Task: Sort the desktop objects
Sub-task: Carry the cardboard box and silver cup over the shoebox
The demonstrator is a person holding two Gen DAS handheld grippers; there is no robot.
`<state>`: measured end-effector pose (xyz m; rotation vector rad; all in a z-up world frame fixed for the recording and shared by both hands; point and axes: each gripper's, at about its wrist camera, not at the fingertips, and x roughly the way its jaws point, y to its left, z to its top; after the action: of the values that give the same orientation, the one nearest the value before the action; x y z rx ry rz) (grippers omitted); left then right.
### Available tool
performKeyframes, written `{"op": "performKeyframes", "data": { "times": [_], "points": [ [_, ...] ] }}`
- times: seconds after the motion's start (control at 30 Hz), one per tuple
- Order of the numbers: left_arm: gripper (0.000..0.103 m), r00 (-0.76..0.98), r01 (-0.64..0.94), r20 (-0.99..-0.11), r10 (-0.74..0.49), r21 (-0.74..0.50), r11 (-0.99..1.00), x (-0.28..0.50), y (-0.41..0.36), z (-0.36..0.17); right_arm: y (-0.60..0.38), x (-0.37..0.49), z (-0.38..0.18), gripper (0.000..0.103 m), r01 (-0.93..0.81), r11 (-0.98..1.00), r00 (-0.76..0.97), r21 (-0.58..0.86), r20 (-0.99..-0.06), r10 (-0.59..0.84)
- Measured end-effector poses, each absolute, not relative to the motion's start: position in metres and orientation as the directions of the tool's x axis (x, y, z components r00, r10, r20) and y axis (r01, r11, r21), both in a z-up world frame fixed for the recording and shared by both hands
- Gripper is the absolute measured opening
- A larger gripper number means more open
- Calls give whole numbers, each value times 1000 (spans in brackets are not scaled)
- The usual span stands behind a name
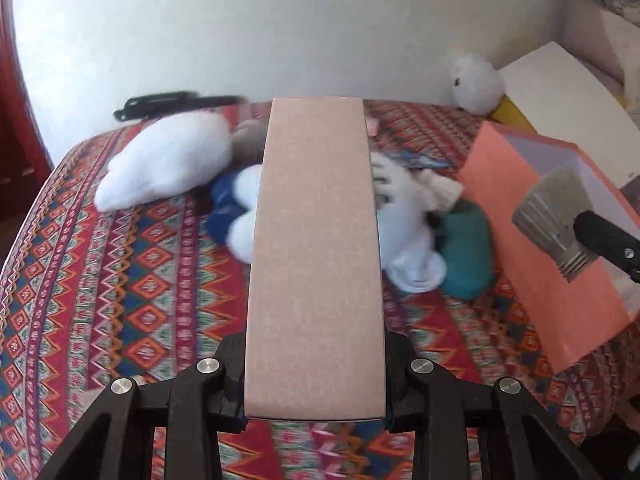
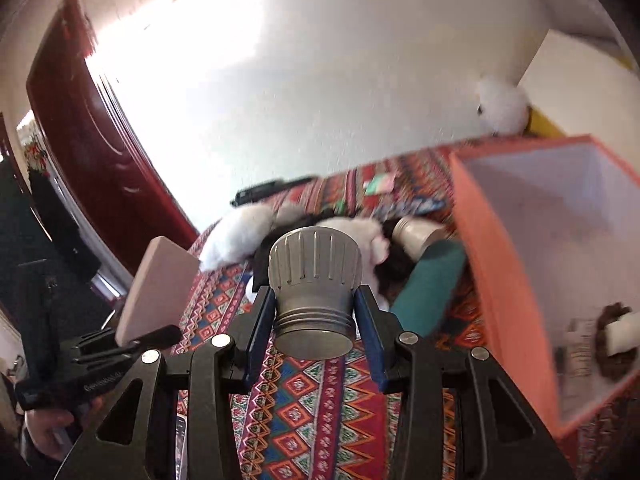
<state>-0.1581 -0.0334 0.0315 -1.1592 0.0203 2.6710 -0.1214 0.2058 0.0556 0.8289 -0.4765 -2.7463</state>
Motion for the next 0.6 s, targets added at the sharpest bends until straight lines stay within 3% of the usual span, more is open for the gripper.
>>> {"op": "performKeyframes", "data": {
  "times": [0.13, 0.4, 0.6],
  "points": [
    [37, -677, -269, -686, 268, -108, -957, -134, 16, 44, 232, -77, 71, 43, 62, -947, -875, 315, -440, -204],
    [37, -615, -415, -648, 449, -219, -883, -108, 115, 40, 285, -26, 81, 43, -268, -953, -917, 143, -342, 206],
    [37, -575, -497, -659, 484, -188, -847, -116, 180, 37, 321, -30, 79, 44, -328, -928, -910, 174, -322, 261]
  ]
}}
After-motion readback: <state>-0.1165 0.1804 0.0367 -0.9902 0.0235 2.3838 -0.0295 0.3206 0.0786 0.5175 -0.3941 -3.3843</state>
